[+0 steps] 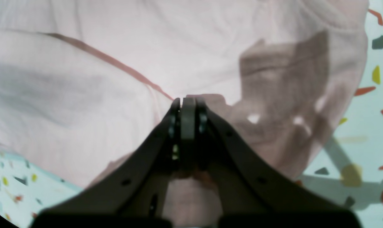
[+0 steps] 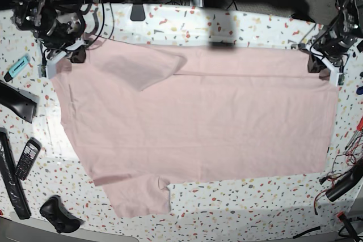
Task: Fold the T-shirt properly
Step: 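Move both grippers to the shirt's side edges at the collar end, then grasp the shirt's side edges with both grippers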
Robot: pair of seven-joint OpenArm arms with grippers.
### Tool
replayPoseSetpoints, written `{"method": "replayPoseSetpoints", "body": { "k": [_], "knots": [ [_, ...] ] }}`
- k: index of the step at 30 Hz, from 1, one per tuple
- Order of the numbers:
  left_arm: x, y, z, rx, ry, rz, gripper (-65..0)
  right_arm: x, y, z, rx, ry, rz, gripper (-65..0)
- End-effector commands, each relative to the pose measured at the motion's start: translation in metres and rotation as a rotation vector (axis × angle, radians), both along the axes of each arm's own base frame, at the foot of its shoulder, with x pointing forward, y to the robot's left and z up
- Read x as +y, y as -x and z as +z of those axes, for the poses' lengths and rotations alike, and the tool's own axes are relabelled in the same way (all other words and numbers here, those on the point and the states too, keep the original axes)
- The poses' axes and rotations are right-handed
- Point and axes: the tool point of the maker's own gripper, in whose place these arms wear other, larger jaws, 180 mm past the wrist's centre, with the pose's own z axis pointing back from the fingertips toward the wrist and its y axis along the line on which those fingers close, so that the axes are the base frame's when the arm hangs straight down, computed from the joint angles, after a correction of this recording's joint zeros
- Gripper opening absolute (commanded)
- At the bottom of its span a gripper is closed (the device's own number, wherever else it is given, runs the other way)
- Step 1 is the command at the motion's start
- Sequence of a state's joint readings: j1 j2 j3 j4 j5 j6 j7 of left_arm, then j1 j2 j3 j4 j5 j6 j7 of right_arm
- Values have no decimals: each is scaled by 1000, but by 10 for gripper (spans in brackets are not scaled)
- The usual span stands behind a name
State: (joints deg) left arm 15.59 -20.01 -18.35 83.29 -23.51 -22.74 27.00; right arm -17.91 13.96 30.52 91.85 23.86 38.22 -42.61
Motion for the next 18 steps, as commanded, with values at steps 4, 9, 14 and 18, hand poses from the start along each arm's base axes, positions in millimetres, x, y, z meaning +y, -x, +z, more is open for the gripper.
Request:
{"method": "replayPoseSetpoints", "body": {
  "k": [4,9,14,18],
  "knots": [
    [4,21,-8,47,-29,-36,-650,-7,19,-5,33,31,13,-650],
    [-1,38,-18,107,-26,-74,-650,-10,44,-10,65,53,14,-650],
    [0,60,-27,158,-29,-80,-650,-20,61,-3,76,86,2,-650],
    [1,78,-34,199,-29,-86,-650,-34,75,2,94,118,-25,-650]
  ]
}}
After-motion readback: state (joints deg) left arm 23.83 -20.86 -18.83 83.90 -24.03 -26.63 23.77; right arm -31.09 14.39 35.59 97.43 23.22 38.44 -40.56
